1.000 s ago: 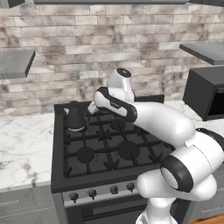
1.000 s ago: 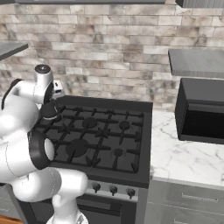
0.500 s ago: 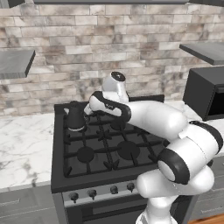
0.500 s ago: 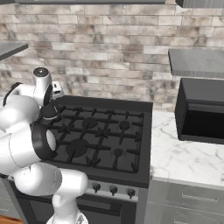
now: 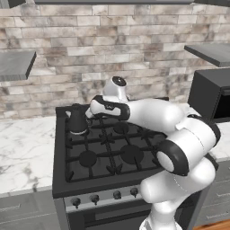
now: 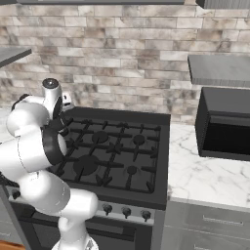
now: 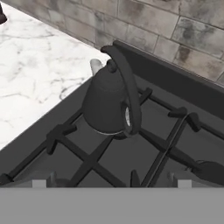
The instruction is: The kettle is done boiling. Turn off the stove, then wait for 300 timesteps before moving the kettle to the dining table.
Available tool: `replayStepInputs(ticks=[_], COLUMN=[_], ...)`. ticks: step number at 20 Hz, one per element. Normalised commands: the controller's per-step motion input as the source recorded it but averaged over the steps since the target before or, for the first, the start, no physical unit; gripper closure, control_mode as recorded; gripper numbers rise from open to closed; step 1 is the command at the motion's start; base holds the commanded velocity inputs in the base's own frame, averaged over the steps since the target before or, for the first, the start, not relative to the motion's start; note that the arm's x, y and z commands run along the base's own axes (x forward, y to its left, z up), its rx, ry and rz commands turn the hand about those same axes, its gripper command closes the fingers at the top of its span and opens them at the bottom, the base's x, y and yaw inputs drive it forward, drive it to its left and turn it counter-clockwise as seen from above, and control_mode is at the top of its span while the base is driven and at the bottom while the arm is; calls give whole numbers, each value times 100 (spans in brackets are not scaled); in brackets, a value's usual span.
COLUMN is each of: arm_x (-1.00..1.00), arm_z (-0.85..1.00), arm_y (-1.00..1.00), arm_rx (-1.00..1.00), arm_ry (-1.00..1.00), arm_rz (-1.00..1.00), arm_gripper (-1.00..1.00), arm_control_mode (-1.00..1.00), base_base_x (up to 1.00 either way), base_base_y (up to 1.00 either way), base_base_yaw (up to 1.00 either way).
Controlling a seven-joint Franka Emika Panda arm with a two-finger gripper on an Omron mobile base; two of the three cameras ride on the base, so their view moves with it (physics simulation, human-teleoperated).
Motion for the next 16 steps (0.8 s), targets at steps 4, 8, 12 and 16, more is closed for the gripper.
replayStepInputs(ticks=[4, 8, 12, 16], arm_x=[30, 21, 20, 16], arm_z=[-12, -16, -15, -14], arm_y=[4, 7, 9, 12], arm_rx=[0, 0, 0, 0], arm_ry=[2, 0, 1, 0], arm_rz=[0, 0, 0, 0], arm_gripper=[-100, -100, -100, -100], arm_control_mode=[-100, -100, -100, -100], base_base_x=[0, 0, 0, 0], base_base_y=[0, 0, 0, 0], base_base_yaw=[0, 0, 0, 0])
